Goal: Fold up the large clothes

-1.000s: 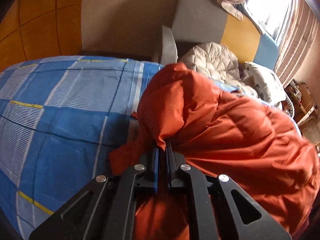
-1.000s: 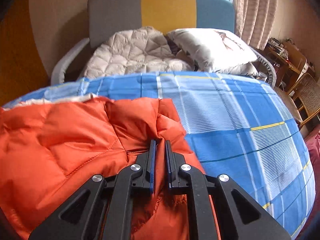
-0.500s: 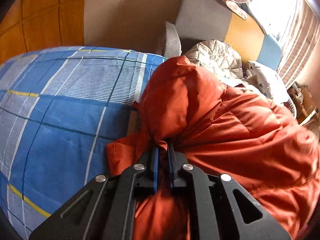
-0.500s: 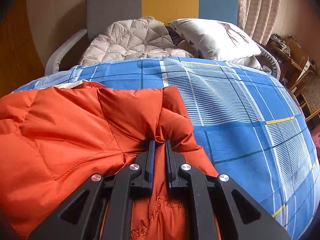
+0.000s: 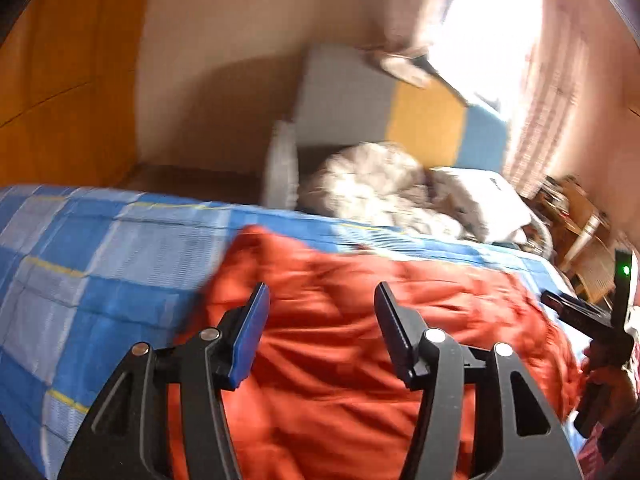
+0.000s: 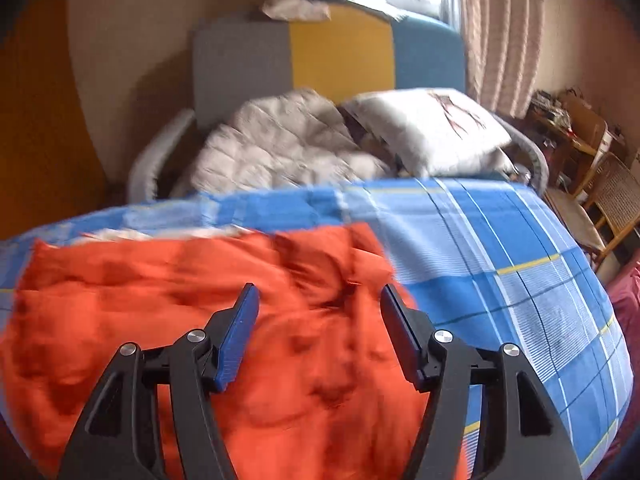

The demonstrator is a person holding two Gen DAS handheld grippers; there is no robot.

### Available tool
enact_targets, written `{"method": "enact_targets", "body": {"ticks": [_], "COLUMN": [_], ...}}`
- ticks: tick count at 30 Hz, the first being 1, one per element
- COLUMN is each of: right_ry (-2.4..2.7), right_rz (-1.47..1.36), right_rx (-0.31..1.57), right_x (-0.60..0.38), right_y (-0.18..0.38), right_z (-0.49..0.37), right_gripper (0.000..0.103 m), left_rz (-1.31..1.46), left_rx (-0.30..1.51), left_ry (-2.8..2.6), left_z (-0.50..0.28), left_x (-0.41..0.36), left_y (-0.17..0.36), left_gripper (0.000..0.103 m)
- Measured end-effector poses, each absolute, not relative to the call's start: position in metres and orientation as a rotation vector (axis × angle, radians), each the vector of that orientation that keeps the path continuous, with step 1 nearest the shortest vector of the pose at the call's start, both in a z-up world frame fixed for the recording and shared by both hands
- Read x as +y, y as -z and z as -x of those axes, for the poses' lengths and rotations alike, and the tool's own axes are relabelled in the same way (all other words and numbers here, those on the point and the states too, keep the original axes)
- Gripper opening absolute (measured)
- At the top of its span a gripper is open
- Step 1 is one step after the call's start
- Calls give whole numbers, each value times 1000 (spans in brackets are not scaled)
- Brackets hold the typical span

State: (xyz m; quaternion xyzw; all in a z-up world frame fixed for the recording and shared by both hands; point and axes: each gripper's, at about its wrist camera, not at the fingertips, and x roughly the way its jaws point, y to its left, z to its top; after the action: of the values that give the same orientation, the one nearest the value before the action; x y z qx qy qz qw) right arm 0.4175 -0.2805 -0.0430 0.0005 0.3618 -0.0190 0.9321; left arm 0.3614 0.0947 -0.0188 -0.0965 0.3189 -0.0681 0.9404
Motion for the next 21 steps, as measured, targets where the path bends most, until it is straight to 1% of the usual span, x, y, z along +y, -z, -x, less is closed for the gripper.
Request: {"method": "enact_targets", "body": {"ticks": [4,7,12,14,21], "right_ry": [-32,-74,-79,-67,-58], "right_rz": [-22,-27,16,30,23], "right_rx": [690,675,723,733,763], "right_x": [-242,-211,-176,-172,-172], "right_y": [27,27,57,67,101], "right_z": [-398,-394,-409,-413,-423], "right_gripper": [63,63,63,63,63], "left_rz": [159,147,143,154,149], "left_rx": [662,697,750,774,796], "left_ry": [192,204,177,164,149], "left_z": [-369,-381,-399,-405,-413], "left_x": [55,30,17,18,13], "left_y": [19,28,50,63,95], "left_gripper": [56,57,59,61,61]}}
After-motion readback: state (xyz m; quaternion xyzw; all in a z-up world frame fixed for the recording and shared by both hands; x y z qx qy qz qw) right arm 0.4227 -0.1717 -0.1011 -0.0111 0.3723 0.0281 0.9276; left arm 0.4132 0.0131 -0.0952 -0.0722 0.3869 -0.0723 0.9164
